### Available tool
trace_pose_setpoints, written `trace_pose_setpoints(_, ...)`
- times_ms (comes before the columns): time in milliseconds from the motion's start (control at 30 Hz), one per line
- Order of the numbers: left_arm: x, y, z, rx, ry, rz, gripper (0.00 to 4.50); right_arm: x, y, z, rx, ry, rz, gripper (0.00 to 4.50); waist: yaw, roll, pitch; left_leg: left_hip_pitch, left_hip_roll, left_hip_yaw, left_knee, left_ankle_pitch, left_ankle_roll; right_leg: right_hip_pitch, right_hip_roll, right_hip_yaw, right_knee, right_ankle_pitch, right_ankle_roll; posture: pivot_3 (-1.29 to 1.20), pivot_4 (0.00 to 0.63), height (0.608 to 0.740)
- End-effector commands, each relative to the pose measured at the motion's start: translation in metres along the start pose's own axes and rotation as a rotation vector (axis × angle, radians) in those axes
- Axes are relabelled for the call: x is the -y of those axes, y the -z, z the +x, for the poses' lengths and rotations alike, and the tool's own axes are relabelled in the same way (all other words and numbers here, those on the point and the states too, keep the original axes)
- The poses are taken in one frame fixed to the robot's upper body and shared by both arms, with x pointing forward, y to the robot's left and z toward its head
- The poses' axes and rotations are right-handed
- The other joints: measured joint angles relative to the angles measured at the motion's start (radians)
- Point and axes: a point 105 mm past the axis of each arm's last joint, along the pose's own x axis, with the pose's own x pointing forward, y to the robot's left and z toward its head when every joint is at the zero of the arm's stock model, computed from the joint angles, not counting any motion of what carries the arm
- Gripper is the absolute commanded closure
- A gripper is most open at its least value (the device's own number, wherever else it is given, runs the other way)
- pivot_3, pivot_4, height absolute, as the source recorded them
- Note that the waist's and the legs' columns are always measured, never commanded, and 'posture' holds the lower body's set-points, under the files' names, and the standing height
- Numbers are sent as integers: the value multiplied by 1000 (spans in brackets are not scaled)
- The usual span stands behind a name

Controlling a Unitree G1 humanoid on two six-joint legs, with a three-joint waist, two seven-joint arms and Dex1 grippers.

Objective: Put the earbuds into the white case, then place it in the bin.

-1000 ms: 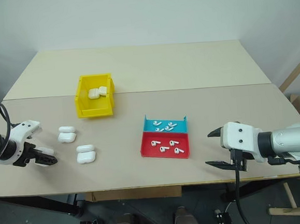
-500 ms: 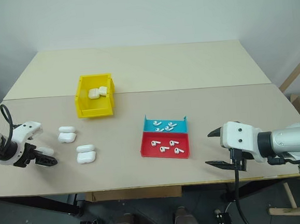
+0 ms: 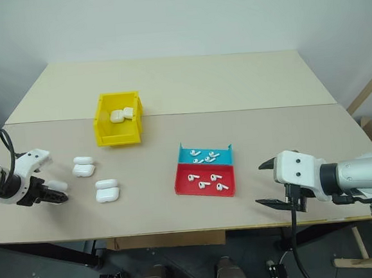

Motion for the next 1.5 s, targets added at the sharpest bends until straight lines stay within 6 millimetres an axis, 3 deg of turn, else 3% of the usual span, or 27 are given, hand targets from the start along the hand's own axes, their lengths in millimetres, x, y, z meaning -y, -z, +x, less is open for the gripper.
trace_pose_setpoints(33,11,-31,-41,241,32,93,1717,14,-9,-12,9,62,-55,0,0,0,0,0,0,0,0,0,0,0,0,0,0,0,0,0,150,740)
trace_pose_setpoints(133,36,-42,-67,431,130,178,1717,21,-16,-17,20,71,-51,0,-4,0,0,0,0,0,0,0,0,0,-1,0,0,0,0,0,150,740)
trace_pose_setpoints(300,69,-49,-84,770,196,267,1717,28,-26,-17,-17,46,-15,0,-1,4,-2,3,0,1,0,0,0,1,-1,0,2,0,0,0,150,740)
trace_pose_setpoints(600,141,-35,-77,1392,485,358,1717,22,-49,-6,-136,-111,-46,0,4,3,-2,0,0,0,2,-1,1,1,-2,0,0,1,-1,0,150,740)
trace_pose_setpoints(700,158,-27,-68,1436,583,396,1717,17,-59,2,-128,-165,-69,615,5,4,-2,1,0,0,3,-1,1,1,-2,0,0,1,-2,0,150,740)
trace_pose_setpoints(800,172,-18,-56,1443,684,492,1717,19,-65,15,-142,-170,-103,1602,3,5,-3,2,-1,1,4,-1,1,3,-2,0,0,1,-1,0,150,740)
trace_pose_setpoints(900,178,-9,-40,1423,728,623,1717,21,-63,28,-186,-170,-136,1602,2,5,-4,2,0,1,4,-1,1,3,-1,0,0,1,-1,0,150,740)
trace_pose_setpoints(1067,179,-5,-32,1453,755,705,1717,21,-58,49,-246,-174,-164,1602,1,5,-4,0,0,0,4,-1,2,1,-2,0,-1,1,-1,0,150,740)
trace_pose_setpoints(1500,189,-4,-32,1492,809,815,1717,19,-54,91,-284,-227,-116,1602,-2,5,-4,0,0,-1,4,-2,2,1,-1,-1,0,1,-1,0,150,740)
